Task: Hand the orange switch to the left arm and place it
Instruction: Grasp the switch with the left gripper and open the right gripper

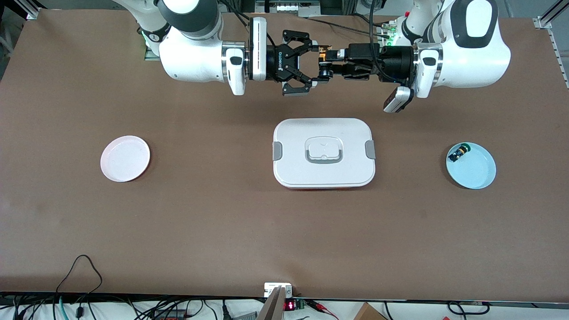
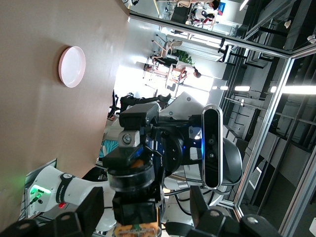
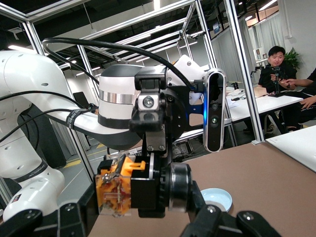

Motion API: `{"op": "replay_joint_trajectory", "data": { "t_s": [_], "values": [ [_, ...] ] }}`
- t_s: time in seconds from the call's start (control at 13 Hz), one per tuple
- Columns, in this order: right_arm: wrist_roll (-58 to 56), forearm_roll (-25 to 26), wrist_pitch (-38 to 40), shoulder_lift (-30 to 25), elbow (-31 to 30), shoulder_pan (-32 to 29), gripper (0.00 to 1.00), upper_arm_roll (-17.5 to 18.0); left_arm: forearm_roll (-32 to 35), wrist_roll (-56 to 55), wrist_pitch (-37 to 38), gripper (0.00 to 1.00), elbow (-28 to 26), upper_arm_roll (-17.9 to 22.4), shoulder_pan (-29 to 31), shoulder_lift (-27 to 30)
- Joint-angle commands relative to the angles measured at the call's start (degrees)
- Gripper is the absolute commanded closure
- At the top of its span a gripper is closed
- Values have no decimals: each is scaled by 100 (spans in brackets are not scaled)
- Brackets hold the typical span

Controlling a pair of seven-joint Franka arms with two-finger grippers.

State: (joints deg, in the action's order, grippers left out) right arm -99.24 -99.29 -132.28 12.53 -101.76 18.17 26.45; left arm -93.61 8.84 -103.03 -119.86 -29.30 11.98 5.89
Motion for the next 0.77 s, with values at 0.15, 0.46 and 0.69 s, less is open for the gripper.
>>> {"op": "replay_joint_trajectory", "data": {
  "t_s": [0.15,0.46,0.69],
  "values": [
    [-123,-187,-114,-31,-10,56,100,0,-114,74,63,48,-152,-120,59,193],
    [-105,-187,-114,-40,-10,64,100,0,-87,38,327,48,-152,-155,59,185],
    [-96,-187,-123,-49,-1,64,100,0,-78,38,450,55,-143,-155,77,185]
  ]
}}
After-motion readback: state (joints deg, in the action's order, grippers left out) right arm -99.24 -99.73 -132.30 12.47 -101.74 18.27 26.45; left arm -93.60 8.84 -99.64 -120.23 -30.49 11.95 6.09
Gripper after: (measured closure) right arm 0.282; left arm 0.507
